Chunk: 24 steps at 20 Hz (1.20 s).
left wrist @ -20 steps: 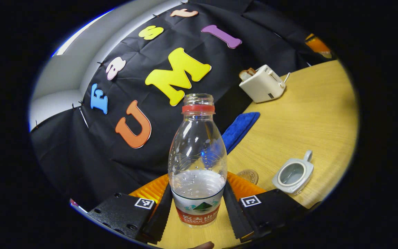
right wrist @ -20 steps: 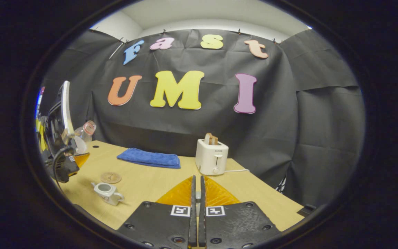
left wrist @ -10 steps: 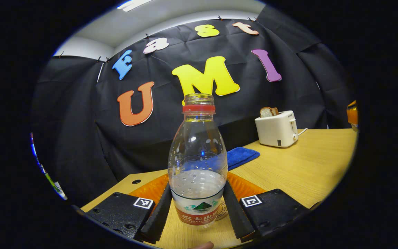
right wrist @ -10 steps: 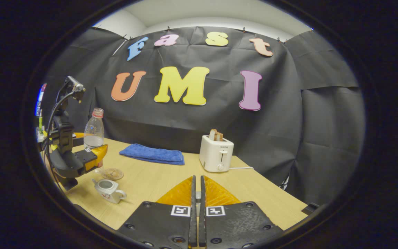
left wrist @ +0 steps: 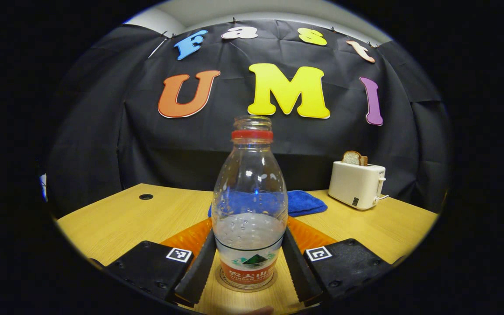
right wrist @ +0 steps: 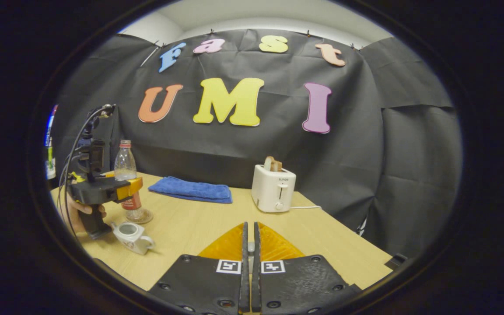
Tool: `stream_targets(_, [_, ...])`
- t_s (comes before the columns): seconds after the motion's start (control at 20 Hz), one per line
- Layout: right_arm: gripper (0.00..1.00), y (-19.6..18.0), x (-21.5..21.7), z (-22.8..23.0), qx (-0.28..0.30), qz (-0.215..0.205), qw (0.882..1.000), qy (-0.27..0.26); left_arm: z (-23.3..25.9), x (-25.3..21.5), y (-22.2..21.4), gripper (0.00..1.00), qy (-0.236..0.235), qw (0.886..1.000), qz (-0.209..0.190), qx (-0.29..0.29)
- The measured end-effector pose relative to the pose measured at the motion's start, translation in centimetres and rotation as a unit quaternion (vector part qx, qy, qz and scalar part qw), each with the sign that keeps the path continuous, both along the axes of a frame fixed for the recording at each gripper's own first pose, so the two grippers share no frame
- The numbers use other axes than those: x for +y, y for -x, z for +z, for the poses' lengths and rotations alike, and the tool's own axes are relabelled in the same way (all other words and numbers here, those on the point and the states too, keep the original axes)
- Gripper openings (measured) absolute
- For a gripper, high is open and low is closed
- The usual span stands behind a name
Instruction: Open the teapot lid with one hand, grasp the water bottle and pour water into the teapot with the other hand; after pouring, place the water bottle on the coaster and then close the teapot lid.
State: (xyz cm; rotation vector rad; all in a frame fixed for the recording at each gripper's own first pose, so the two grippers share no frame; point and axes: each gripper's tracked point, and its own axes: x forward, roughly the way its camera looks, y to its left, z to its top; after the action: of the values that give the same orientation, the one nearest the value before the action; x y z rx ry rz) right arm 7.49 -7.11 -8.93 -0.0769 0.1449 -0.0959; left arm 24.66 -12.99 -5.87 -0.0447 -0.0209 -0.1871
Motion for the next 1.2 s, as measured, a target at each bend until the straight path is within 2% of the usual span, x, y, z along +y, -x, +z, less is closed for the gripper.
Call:
stream_targets(0.2, [0.02,-0.4,-0.1,-0.7,0.010,0.000,1.000,-0.002,-1.4,-0.1,-1.0,0.79,-0.027,0.999,0.008,0.017])
stream_targets(0.55, [0.02,-0.2,0.4,-0.6,0.009,0.003,1.000,0.002,-2.0,0.0,-1.2,0.81,-0.034,0.999,0.004,0.025])
stream_targets(0.65, [0.02,-0.2,0.4,-0.6,0.008,0.003,1.000,0.003,-1.9,-0.1,-0.9,0.87,-0.031,0.999,0.000,0.025])
stream_targets(0.9, [0.02,0.1,0.7,-0.3,0.005,0.005,1.000,0.006,-1.1,-0.3,0.4,0.96,-0.023,0.999,-0.015,0.018])
stream_targets(1.1, [0.02,0.8,1.6,0.5,-0.005,0.011,1.000,0.013,0.0,0.2,2.4,0.96,-0.009,1.000,-0.023,0.013])
stream_targets(1.15, [0.02,1.0,2.0,0.8,-0.008,0.014,1.000,0.015,0.0,0.7,3.1,1.00,-0.006,1.000,-0.021,0.013])
stream_targets(1.2, [0.02,1.2,2.3,1.0,-0.012,0.017,1.000,0.016,-0.1,1.2,3.9,0.96,-0.002,1.000,-0.019,0.014])
